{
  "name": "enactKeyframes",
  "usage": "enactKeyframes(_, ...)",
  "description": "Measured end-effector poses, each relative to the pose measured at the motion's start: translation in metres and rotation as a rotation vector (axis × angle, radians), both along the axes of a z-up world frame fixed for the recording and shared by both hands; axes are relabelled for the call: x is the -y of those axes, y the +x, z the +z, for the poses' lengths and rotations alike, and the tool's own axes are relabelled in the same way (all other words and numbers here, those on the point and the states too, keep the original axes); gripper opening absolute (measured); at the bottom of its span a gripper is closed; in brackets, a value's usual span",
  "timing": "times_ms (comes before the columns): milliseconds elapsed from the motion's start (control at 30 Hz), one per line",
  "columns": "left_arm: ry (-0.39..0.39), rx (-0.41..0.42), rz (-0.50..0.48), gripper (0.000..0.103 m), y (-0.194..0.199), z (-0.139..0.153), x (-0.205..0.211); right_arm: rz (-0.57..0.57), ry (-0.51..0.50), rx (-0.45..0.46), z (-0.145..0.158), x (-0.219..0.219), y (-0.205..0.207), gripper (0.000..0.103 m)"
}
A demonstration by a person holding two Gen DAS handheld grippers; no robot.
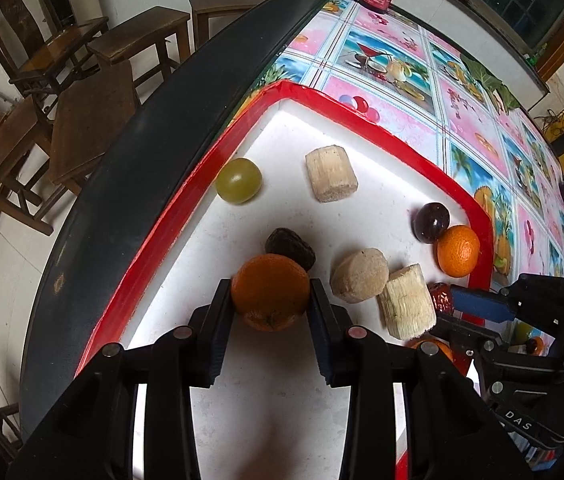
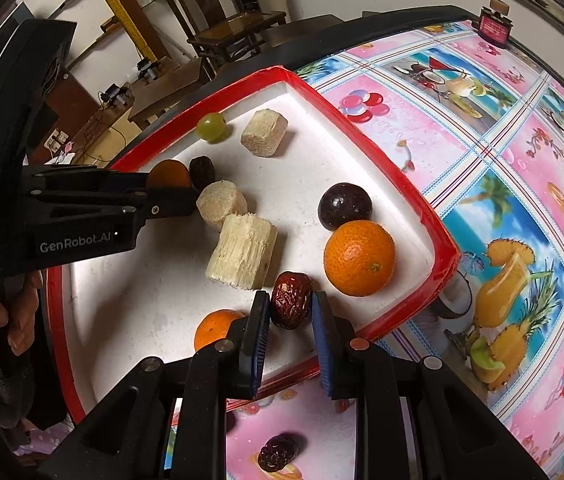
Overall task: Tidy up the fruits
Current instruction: 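Carry the orange and red date into the tray and open both tools, then move both open tools out of the tray toward the loose fruits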
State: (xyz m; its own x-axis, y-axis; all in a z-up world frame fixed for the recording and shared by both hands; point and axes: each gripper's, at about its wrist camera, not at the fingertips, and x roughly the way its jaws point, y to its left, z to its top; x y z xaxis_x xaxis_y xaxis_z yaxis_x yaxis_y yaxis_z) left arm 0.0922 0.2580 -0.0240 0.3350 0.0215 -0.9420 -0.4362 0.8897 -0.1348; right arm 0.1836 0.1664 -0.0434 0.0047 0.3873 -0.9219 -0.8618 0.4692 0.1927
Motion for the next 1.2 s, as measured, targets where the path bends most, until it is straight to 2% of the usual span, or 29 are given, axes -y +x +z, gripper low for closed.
enactKeyframes(167, 0.002, -0.006, 0.001, 0.035, 0.0, 0.0, 0.001, 0.0, 0.002, -0.002, 0.002, -0.001, 0.001, 0.026)
enactKeyframes(267, 0.015, 0.0, 0.004, 0.052, -0.002, 0.002, 0.001, -0.001, 0.013, 0.005, 0.007, 0.002, 0.0, 0.033)
enactKeyframes(467, 0.02, 0.008, 0.007, 0.055, -0.007, 0.009, 0.004, -0.019, 0.032, 0.002, 0.022, 0.014, -0.003, 0.035)
enactKeyframes(633, 0.029, 0.016, 0.009, 0.062, -0.011, 0.018, 0.01, -0.011, 0.069, 0.027, 0.039, 0.032, -0.016, 0.049)
enactKeyframes(867, 0.055, 0.021, -0.005, 0.07, -0.025, 0.03, 0.026, -0.024, 0.085, 0.012, 0.047, 0.062, -0.035, 0.054)
enactKeyframes(1200, 0.055, 0.023, -0.034, 0.07, -0.054, 0.039, 0.059, -0.09, 0.082, -0.008, 0.048, 0.119, -0.046, 0.056)
